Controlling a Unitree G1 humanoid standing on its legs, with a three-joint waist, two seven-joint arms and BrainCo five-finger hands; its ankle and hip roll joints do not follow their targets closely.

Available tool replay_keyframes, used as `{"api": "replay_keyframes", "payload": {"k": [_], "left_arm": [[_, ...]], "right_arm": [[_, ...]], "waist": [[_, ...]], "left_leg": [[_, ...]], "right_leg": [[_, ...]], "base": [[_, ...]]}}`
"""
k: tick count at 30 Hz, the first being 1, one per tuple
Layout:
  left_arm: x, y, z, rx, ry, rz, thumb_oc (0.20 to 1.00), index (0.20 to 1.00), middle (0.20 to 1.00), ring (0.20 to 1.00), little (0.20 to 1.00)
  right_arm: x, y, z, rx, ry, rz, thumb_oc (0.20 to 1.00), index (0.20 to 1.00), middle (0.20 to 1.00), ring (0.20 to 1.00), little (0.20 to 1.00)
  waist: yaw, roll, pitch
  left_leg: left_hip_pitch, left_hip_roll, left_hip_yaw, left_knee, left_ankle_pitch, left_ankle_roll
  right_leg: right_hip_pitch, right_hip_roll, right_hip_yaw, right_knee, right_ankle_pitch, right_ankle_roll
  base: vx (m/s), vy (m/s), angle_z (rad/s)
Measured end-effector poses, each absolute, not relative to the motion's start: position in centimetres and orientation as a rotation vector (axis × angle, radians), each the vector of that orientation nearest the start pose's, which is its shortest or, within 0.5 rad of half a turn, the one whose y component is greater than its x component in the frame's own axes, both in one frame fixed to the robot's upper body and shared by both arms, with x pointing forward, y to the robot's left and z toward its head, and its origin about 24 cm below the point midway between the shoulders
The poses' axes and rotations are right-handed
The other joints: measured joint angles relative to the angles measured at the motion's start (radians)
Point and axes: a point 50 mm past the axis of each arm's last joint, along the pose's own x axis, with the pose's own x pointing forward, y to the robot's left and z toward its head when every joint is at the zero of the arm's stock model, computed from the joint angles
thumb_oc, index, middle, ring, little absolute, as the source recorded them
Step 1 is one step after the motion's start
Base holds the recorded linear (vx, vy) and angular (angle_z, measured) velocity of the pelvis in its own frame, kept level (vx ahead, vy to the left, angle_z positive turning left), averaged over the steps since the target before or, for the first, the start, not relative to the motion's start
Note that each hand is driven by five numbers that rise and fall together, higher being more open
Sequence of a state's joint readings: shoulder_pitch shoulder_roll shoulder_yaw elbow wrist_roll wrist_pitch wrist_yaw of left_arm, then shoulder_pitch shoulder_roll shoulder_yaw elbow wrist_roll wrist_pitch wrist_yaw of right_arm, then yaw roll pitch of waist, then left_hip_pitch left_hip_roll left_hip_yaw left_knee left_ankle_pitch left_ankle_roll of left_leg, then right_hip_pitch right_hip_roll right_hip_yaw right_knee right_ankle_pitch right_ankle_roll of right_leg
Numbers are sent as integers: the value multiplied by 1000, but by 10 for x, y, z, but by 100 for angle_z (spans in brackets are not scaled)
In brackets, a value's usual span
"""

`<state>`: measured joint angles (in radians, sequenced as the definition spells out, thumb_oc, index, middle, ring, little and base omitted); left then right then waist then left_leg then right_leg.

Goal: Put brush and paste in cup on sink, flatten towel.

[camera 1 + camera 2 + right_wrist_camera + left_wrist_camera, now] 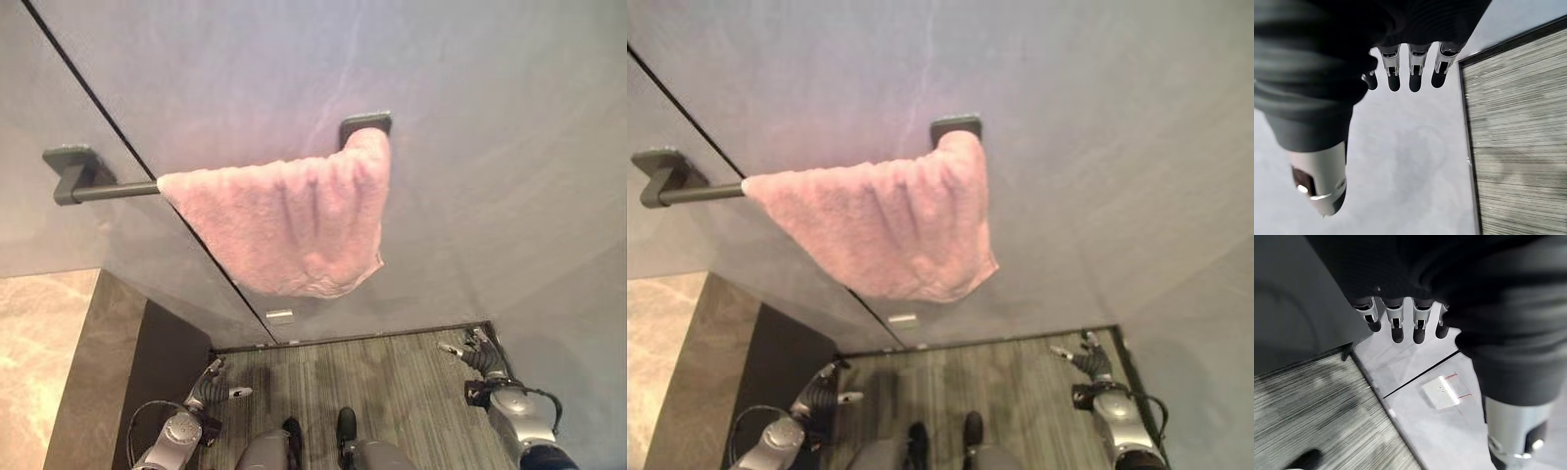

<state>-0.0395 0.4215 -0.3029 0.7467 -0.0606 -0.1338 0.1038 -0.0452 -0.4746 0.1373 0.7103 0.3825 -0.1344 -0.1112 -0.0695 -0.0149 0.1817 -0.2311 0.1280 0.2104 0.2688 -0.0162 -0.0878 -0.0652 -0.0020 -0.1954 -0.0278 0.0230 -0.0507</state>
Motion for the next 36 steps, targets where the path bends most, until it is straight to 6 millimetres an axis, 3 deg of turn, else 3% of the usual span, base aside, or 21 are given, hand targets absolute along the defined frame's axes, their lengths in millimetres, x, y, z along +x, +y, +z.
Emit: {"api": "replay_keyframes", "payload": {"k": [4,5,8,9,11,13,14,16,17,18,20,23,27,31,36], "left_arm": [[207,240,-79,476,565,-24,1000,1000,1000,1000,1000],[208,240,-78,476,561,-25,1000,1000,1000,1000,1000],[215,238,-74,472,539,-27,1000,1000,1000,1000,1000],[219,235,-70,469,514,-32,1000,1000,1000,1000,1000],[222,234,-62,472,474,-42,1000,1000,1000,1000,1000],[227,240,-52,497,434,-41,1000,1000,1000,1000,1000],[225,250,-47,514,417,-25,1000,1000,1000,1000,1000],[223,261,-40,519,403,8,1000,1000,1000,1000,1000],[221,270,-35,534,396,18,1000,1000,1000,1000,1000],[221,274,-27,541,365,18,1000,1000,1000,1000,1000],[213,281,-23,554,356,24,1000,1000,1000,1000,1000],[202,283,-2,603,293,-67,1000,1000,1000,1000,1000],[205,285,34,649,184,-196,1000,1000,1000,1000,1000],[209,278,52,614,114,-264,1000,1000,1000,1000,1000],[226,263,68,469,7,-274,1000,1000,1000,1000,1000]], "right_arm": [[231,-277,-42,-159,422,-241,1000,1000,1000,1000,1000],[232,-277,-41,-162,412,-240,1000,1000,1000,1000,1000],[234,-281,-32,-167,378,-250,1000,1000,1000,1000,1000],[235,-285,-28,-175,361,-264,1000,1000,1000,1000,1000],[236,-288,-23,-194,346,-268,1000,1000,1000,1000,1000],[241,-284,-20,-196,329,-254,1000,1000,1000,1000,1000],[251,-279,-13,-202,302,-230,1000,1000,1000,1000,1000],[261,-272,-5,-206,266,-202,1000,1000,1000,1000,1000],[263,-271,-1,-218,251,-186,1000,1000,1000,1000,1000],[261,-271,3,-225,234,-169,1000,1000,1000,1000,1000],[260,-273,8,-234,219,-139,1000,1000,1000,1000,1000],[251,-301,26,-276,207,-111,1000,1000,1000,1000,1000],[241,-330,50,-323,194,-65,1000,1000,1000,1000,1000],[245,-326,70,-314,133,36,1000,1000,1000,1000,1000],[277,-298,90,-414,98,195,1000,1000,1000,1000,1000]], "waist": [[3,9,5],[1,15,8],[-7,49,9],[-9,75,5],[-8,96,-6],[7,75,-2],[29,60,-5],[50,47,-6],[53,31,-10],[53,21,-8],[59,12,-9],[75,11,-10],[84,8,-20],[86,21,-61],[72,31,-76]], "left_leg": [[75,87,-221,-300,67,-93],[78,98,-227,-308,75,-98],[105,98,-189,-300,84,-94],[131,79,-169,-310,102,-68],[167,49,-134,-341,110,-42],[197,13,-81,-361,110,-13],[204,-5,-21,-361,96,7],[207,-17,23,-361,86,22],[207,-35,22,-361,80,31],[205,-40,17,-361,80,32],[204,-37,5,-361,80,31],[202,-25,-16,-362,85,23],[172,-21,-68,-366,98,7],[138,-18,-94,-365,102,3],[94,-19,-87,-361,124,5]], "right_leg": [[12,31,53,-25,19,29],[18,33,52,-26,18,20],[47,33,70,-35,16,34],[62,32,82,-42,19,38],[63,27,107,-47,19,63],[58,-15,141,-36,20,90],[26,-40,164,-13,18,109],[9,-70,132,-17,27,117],[40,-117,102,-53,51,149],[49,-130,110,-60,51,162],[54,-124,103,-60,47,164],[66,-112,87,-60,42,162],[66,-105,45,-66,28,155],[46,-103,21,-68,21,153],[-4,-103,26,-60,40,151]], "base": [[149,219,-30],[232,355,-35],[148,242,-27],[113,246,-23],[43,218,-35],[-15,133,-65],[-27,45,-95],[-7,37,-70],[28,17,-9],[35,12,18],[27,-4,19],[-5,-24,18],[-22,-39,35],[-5,-12,17],[-69,12,-6]]}}
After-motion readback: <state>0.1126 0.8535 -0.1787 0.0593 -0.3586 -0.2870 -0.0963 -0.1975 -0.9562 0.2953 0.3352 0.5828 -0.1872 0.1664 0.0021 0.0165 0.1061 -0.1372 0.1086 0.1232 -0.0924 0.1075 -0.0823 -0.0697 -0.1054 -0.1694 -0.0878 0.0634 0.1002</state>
